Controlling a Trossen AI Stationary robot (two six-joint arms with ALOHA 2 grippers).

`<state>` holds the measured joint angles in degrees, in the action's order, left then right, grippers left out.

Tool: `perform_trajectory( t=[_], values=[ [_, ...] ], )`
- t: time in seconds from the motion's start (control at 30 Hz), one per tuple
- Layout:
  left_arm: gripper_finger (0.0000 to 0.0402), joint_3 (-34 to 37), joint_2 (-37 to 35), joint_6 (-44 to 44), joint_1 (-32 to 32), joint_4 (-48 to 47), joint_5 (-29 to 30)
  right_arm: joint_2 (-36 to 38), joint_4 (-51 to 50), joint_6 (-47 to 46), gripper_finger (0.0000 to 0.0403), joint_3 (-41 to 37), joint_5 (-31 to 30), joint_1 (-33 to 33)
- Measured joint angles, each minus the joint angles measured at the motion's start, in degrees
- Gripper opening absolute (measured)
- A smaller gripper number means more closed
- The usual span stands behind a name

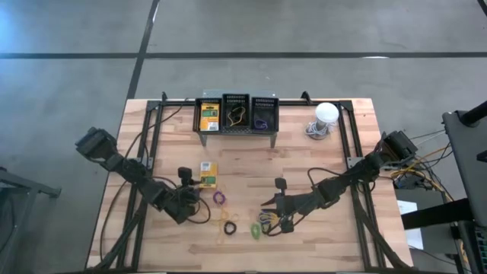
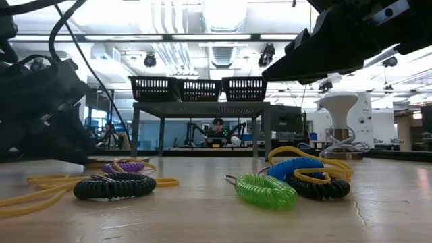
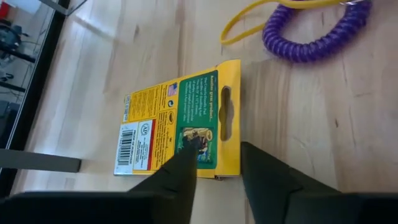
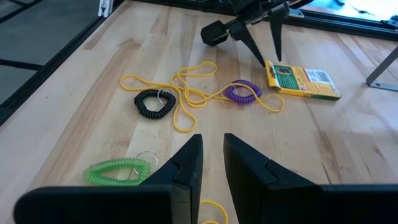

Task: Pick & Place Office Desk Supplies
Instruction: Put the yellow crayon box into the left black basket

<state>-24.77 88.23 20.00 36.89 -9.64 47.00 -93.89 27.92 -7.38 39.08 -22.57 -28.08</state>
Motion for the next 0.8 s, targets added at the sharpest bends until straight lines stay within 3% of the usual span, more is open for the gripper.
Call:
perform_trajectory(
  t=[0.3,0.43,0.6,0.67,0.8],
  values=[
    [0.0019,0.1,0.2,4.5,-2.0,0.3,1.2,0.0,0.0,0.1,0.0063,0.0,0.0,0.0],
    [0.0004,-1.5,0.4,7.8,-2.2,0.1,4.3,0.0,0.0,0.1,0.006,0.0,0.0,0.0],
    [0.0002,-9.5,0.2,8.6,-0.8,-3.9,11.6,0.0,0.0,0.0,0.006,0.0,0.0,0.0],
    [0.0002,-14.1,0.0,8.0,-0.5,-8.7,14.8,0.0,0.0,0.0,0.0061,0.0,0.0,0.0],
    [0.0001,-24.2,-0.2,7.5,-0.4,-21.7,15.1,0.0,0.0,0.0,0.0064,0.0,0.0,0.0]
  ],
)
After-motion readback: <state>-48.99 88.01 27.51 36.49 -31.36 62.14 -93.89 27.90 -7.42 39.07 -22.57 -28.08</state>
